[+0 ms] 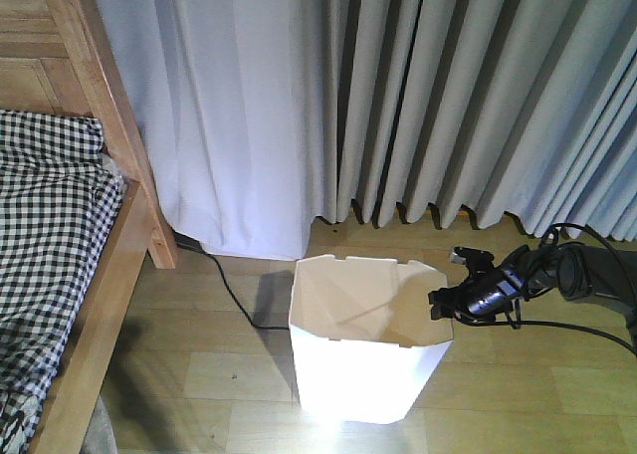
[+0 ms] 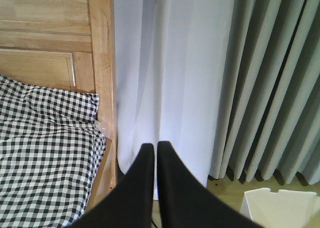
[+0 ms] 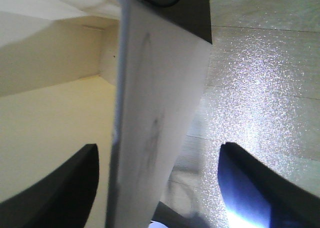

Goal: Move trash bin to bedside with robot
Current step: 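Open the right gripper and lift it away from the bin rim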

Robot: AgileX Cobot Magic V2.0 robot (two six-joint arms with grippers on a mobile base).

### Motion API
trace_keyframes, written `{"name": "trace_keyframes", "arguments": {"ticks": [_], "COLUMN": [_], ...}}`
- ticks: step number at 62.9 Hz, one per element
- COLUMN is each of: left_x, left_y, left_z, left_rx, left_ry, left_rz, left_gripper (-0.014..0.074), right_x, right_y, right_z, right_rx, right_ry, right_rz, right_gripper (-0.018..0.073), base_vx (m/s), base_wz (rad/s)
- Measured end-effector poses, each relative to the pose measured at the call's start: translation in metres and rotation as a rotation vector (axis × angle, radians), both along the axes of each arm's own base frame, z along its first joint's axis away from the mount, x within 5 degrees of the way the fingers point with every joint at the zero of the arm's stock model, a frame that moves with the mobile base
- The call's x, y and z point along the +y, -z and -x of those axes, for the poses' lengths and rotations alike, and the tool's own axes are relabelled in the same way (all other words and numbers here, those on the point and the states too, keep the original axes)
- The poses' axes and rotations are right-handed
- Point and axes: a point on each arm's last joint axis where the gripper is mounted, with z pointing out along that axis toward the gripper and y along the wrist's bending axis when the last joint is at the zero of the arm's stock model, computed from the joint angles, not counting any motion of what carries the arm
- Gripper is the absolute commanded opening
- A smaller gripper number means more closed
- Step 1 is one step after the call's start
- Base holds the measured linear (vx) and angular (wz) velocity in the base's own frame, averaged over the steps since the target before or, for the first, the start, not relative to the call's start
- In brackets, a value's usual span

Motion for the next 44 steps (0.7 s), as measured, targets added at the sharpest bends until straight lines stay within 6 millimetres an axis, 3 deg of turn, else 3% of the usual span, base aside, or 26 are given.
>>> {"name": "trace_keyframes", "arguments": {"ticks": [8, 20, 33, 44], "left_x": [0.000, 0.000, 0.000, 0.000], "left_y": [0.000, 0.000, 0.000, 0.000], "left_z": [0.000, 0.000, 0.000, 0.000], "left_rx": [0.000, 0.000, 0.000, 0.000], "left_ry": [0.000, 0.000, 0.000, 0.000], "left_rz": [0.000, 0.000, 0.000, 0.000], "left_gripper": [-0.0006, -0.0006, -0.0006, -0.0006], "right_x": [0.002, 0.001, -0.002, 0.004], "right_y": [-0.006, -0.034, -0.069, -0.123], "right_z": [-0.001, -0.005, 0.021, 0.042], "right_rx": [0.017, -0.003, -0.055, -0.099], "right_ry": [-0.012, -0.016, -0.013, -0.044], "right_rz": [-0.031, -0.024, 0.075, 0.064], "right_gripper": [0.0501, 0.0501, 0.0501, 0.0501], "base_vx": [0.00, 0.00, 0.00, 0.00], "base_wz": [0.00, 0.00, 0.00, 0.00]}}
